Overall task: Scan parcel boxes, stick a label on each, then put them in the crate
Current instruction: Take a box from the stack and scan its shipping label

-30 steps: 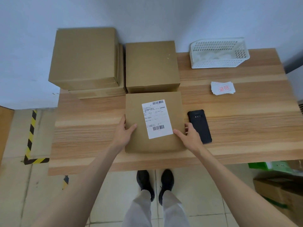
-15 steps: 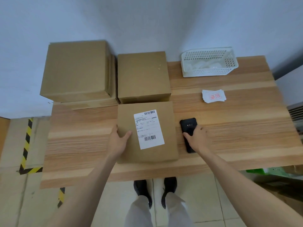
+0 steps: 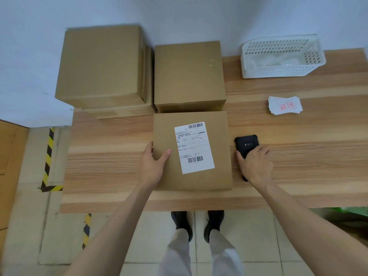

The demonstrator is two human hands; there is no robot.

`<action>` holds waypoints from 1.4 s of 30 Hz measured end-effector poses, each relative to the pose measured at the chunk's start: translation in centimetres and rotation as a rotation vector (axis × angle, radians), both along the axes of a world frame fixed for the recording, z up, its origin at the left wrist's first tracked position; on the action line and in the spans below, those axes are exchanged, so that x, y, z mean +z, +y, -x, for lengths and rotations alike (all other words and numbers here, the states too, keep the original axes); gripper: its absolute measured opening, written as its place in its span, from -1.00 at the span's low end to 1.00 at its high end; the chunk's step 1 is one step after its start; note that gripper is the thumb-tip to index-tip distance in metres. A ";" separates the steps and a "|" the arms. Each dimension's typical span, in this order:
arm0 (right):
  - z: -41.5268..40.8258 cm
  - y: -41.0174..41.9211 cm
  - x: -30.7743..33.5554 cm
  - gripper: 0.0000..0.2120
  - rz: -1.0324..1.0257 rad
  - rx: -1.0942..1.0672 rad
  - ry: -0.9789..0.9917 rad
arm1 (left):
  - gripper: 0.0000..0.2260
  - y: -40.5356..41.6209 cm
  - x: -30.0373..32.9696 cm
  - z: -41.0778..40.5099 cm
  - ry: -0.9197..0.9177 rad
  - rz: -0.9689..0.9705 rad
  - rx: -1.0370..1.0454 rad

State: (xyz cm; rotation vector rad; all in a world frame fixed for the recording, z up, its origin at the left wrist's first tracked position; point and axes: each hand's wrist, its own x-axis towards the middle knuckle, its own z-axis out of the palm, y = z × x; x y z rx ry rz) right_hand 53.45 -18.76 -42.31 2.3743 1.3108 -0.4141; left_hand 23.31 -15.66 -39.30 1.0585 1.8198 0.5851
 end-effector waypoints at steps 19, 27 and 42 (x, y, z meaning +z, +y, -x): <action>-0.5 -0.3 11.9 -0.53 -0.158 -0.374 0.811 | -0.34 -0.1 1.2 -0.1 0.032 0.102 -0.103; 3.5 -0.8 18.2 -0.57 0.056 -0.088 0.712 | -0.26 -0.1 1.2 0.0 0.016 0.137 -0.114; 7.1 0.8 20.4 -0.54 0.206 0.364 0.248 | -0.30 -0.2 0.4 0.2 0.053 0.125 -0.122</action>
